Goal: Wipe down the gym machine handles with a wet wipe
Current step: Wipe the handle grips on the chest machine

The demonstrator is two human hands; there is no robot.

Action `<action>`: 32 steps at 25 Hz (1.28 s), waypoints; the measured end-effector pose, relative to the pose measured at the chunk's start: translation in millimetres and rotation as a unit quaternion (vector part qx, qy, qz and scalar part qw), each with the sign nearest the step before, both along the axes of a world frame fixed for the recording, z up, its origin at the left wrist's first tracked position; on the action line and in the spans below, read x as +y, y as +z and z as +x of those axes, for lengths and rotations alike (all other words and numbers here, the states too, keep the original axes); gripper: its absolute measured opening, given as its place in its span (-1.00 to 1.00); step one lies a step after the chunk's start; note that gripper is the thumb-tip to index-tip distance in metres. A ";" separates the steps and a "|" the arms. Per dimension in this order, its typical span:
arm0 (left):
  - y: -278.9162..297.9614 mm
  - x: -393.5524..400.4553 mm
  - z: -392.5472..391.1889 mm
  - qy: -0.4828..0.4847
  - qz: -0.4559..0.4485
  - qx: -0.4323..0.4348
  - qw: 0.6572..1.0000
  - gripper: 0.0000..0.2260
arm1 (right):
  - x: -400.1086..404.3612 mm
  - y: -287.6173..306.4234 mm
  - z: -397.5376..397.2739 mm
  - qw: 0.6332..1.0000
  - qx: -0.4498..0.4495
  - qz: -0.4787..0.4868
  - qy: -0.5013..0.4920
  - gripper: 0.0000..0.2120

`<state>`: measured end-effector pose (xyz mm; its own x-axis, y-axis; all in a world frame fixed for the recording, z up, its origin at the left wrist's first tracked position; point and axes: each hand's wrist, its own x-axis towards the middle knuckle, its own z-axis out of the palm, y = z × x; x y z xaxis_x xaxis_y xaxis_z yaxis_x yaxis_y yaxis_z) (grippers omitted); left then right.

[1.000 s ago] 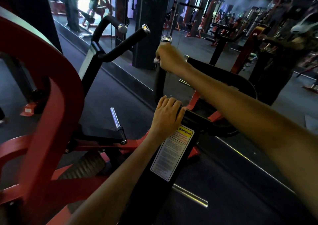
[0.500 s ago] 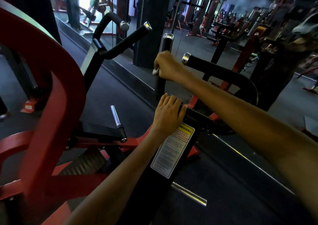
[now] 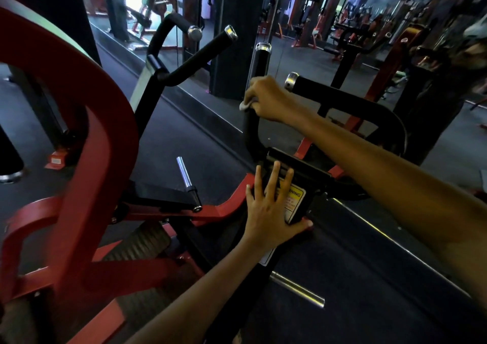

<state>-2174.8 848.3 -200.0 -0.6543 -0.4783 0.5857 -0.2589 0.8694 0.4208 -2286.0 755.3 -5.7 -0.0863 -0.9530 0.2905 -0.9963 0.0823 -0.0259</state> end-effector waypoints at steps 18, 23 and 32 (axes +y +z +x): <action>0.3 4.0 5.2 0.009 0.006 0.027 1.000 -0.11 | 57.3 -25.5 26.9 0.979 0.041 0.183 0.082 -0.90; -1.9 2.5 5.1 0.002 0.010 0.044 0.999 -0.11 | 40.3 -4.9 13.3 0.991 -0.060 0.111 0.037 -0.87; -4.5 0.4 6.5 -0.007 0.012 0.057 0.998 -0.10 | 47.6 14.8 0.2 0.963 -0.065 0.257 0.039 -0.85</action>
<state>-2168.4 848.7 -204.6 -0.5905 -0.4846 0.6453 -0.1961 0.8618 0.4678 -2285.7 802.9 9.2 -0.0120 -0.9730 -0.2306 -0.9910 0.0423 -0.1271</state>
